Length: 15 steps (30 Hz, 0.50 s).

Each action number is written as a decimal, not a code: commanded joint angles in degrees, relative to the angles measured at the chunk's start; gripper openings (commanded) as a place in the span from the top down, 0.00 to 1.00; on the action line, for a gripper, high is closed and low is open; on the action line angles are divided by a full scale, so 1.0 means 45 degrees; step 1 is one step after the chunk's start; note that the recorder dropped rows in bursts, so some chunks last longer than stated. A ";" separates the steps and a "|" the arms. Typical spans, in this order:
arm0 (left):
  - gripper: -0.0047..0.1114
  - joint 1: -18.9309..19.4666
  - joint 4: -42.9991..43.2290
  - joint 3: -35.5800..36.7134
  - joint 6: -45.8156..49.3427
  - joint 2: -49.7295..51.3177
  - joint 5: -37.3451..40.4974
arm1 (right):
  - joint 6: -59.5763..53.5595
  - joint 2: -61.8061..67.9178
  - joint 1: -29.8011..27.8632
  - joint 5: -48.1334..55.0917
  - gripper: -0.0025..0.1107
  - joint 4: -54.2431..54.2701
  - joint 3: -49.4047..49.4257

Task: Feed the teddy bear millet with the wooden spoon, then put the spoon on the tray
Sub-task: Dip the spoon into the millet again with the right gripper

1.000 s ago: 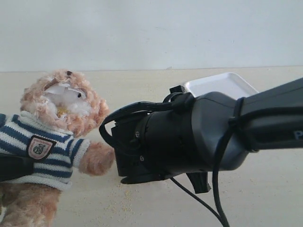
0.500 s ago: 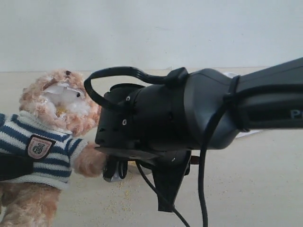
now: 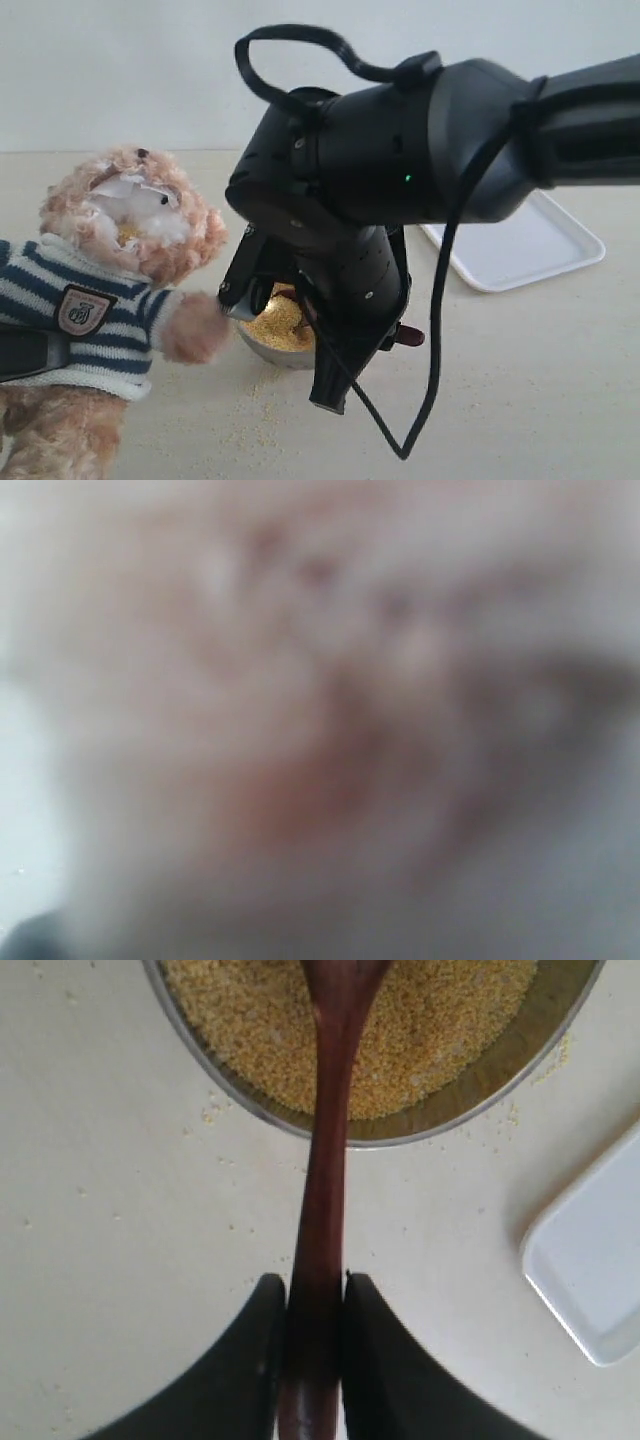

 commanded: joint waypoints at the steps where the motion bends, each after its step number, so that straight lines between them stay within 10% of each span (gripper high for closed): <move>1: 0.92 0.0006 -0.0246 0.0028 0.0045 -0.0097 0.0247 | -0.0366 -0.0676 -0.0583 -0.0280 0.97 0.1124 -0.0106; 15: 0.92 0.0006 -0.0246 0.0028 0.0045 -0.0097 0.0247 | -0.1411 -0.1126 -0.1878 0.0183 0.97 0.3412 -0.0106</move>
